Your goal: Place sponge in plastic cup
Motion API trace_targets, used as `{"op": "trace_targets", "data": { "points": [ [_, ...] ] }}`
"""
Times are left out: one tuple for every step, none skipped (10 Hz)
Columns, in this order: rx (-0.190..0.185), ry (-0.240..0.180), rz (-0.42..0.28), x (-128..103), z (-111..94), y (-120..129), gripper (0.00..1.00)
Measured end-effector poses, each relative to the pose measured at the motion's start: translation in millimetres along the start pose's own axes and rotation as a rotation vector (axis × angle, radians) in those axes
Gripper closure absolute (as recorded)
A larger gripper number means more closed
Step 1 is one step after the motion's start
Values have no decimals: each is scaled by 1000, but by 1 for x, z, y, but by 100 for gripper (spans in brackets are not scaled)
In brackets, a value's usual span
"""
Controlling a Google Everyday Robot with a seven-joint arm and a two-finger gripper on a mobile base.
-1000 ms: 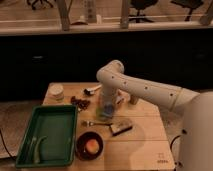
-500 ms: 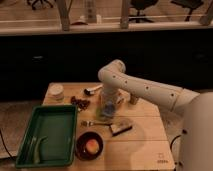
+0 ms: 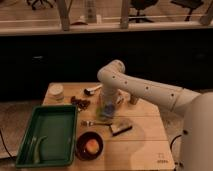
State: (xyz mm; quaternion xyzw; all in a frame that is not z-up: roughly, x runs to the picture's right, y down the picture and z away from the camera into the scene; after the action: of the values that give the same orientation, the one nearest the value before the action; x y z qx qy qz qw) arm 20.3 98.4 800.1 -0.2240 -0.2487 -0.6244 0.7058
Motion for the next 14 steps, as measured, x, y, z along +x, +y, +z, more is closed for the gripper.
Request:
{"op": "trace_targets", "data": {
  "points": [
    [0, 3, -5, -1, -1, -2, 39],
    [0, 4, -9, -2, -1, -4, 31],
    [-1, 4, -14, -2, -1, -7, 22],
    [-1, 4, -20, -3, -1, -9, 20],
    [-1, 3, -26, -3, 0, -11, 20],
    [-3, -1, -34, -3, 1, -14, 20],
    [-6, -4, -40, -3, 2, -16, 20],
    [-8, -8, -47, -3, 2, -19, 20],
    [-10, -9, -54, -3, 3, -22, 20],
    [-12, -11, -56, -3, 4, -22, 20],
    [-13, -13, -57, -3, 5, -22, 20],
    [-13, -14, -57, -3, 6, -22, 20],
    [-14, -16, -59, -4, 7, -22, 20],
    [-14, -16, -59, -4, 7, -21, 20]
  ]
}}
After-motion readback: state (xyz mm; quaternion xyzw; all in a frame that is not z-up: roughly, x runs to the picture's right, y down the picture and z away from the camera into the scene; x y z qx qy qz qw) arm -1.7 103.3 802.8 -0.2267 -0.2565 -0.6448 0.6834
